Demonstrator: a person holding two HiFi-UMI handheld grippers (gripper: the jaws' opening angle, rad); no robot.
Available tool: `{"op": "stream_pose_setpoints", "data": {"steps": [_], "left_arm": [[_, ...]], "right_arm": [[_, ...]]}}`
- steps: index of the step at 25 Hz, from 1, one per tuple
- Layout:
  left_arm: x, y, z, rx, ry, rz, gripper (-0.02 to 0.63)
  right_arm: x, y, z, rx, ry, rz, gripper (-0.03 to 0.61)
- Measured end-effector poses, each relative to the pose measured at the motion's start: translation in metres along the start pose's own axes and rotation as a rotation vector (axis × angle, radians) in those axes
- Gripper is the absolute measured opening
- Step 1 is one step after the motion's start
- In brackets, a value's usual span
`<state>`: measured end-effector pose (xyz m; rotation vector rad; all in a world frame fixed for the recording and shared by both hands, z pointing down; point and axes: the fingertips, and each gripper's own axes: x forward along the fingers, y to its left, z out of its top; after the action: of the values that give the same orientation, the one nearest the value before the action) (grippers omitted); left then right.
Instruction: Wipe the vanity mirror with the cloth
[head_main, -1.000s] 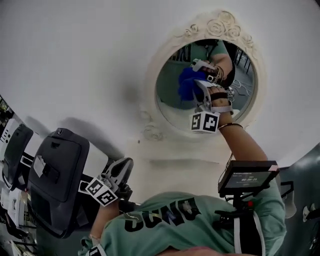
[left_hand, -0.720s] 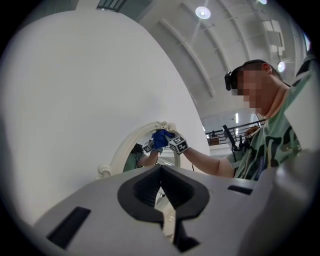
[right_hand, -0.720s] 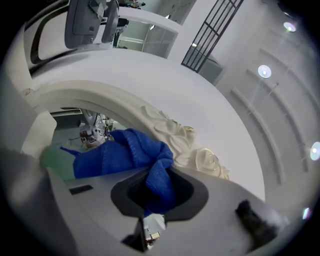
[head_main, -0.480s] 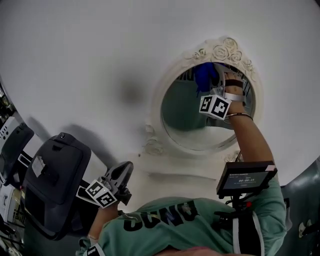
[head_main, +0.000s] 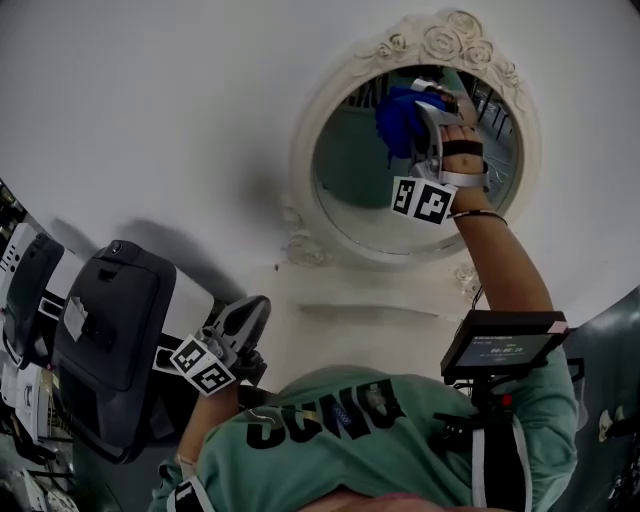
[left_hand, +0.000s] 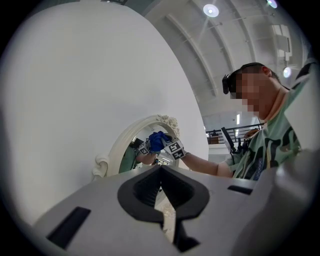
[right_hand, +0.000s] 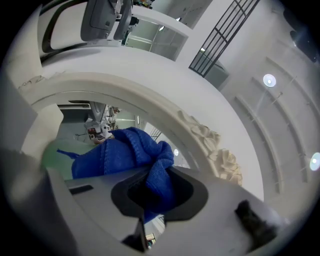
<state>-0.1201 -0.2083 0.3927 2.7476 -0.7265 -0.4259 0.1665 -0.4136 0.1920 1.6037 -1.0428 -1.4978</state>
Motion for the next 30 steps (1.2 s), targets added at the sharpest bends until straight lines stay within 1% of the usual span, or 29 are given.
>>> {"op": "stream_pose_setpoints", "data": {"steps": [4, 6, 9, 12, 14, 15, 16, 18, 20, 22, 24, 25, 26, 27, 28, 30], "left_arm": [[-0.004, 0.005, -0.014, -0.032, 0.045, 0.029, 0.009], [-0.004, 0.005, -0.023, -0.050, 0.069, 0.041, 0.010], [-0.006, 0.007, -0.040, -0.086, 0.109, 0.064, 0.010], [-0.011, 0.013, -0.059, -0.121, 0.159, 0.086, 0.010], [-0.017, 0.016, -0.068, -0.135, 0.184, 0.100, 0.011], [-0.020, 0.018, -0.071, -0.141, 0.192, 0.108, 0.010], [-0.024, 0.020, -0.073, -0.146, 0.198, 0.117, 0.010], [-0.033, 0.023, -0.077, -0.154, 0.207, 0.136, 0.010], [-0.040, 0.024, -0.079, -0.155, 0.212, 0.148, 0.010], [-0.038, 0.024, -0.079, -0.151, 0.208, 0.139, 0.011], [-0.032, 0.021, -0.075, -0.139, 0.196, 0.115, 0.010], [-0.030, 0.018, -0.070, -0.130, 0.187, 0.103, 0.010], [-0.028, 0.016, -0.065, -0.119, 0.176, 0.093, 0.011], [-0.026, 0.014, -0.059, -0.109, 0.162, 0.084, 0.010], [-0.024, 0.013, -0.053, -0.098, 0.146, 0.075, 0.009], [-0.019, 0.011, -0.042, -0.074, 0.115, 0.055, 0.010]], "right_arm": [[-0.041, 0.086, 0.001, 0.005, -0.030, 0.095, 0.046], [-0.066, 0.140, 0.001, 0.012, -0.045, 0.167, 0.046], [-0.108, 0.236, 0.002, 0.014, -0.064, 0.313, 0.046], [-0.149, 0.331, 0.003, -0.027, -0.082, 0.465, 0.046], [-0.174, 0.383, 0.001, -0.037, -0.077, 0.566, 0.046], [-0.183, 0.400, -0.001, -0.024, -0.066, 0.603, 0.046], [-0.187, 0.408, -0.001, -0.004, -0.054, 0.620, 0.046], [-0.187, 0.409, 0.001, 0.027, -0.040, 0.622, 0.046], [-0.187, 0.408, 0.005, 0.032, -0.045, 0.627, 0.046], [-0.186, 0.409, 0.005, 0.030, -0.037, 0.658, 0.046], [-0.186, 0.407, 0.003, 0.040, -0.020, 0.721, 0.047], [-0.186, 0.401, 0.004, 0.050, -0.018, 0.743, 0.048], [-0.183, 0.389, 0.006, 0.063, -0.024, 0.743, 0.048], [-0.176, 0.370, 0.008, 0.080, -0.038, 0.717, 0.048], [-0.166, 0.347, 0.011, 0.100, -0.056, 0.674, 0.048], [-0.137, 0.284, 0.016, 0.135, -0.091, 0.558, 0.048]]}}
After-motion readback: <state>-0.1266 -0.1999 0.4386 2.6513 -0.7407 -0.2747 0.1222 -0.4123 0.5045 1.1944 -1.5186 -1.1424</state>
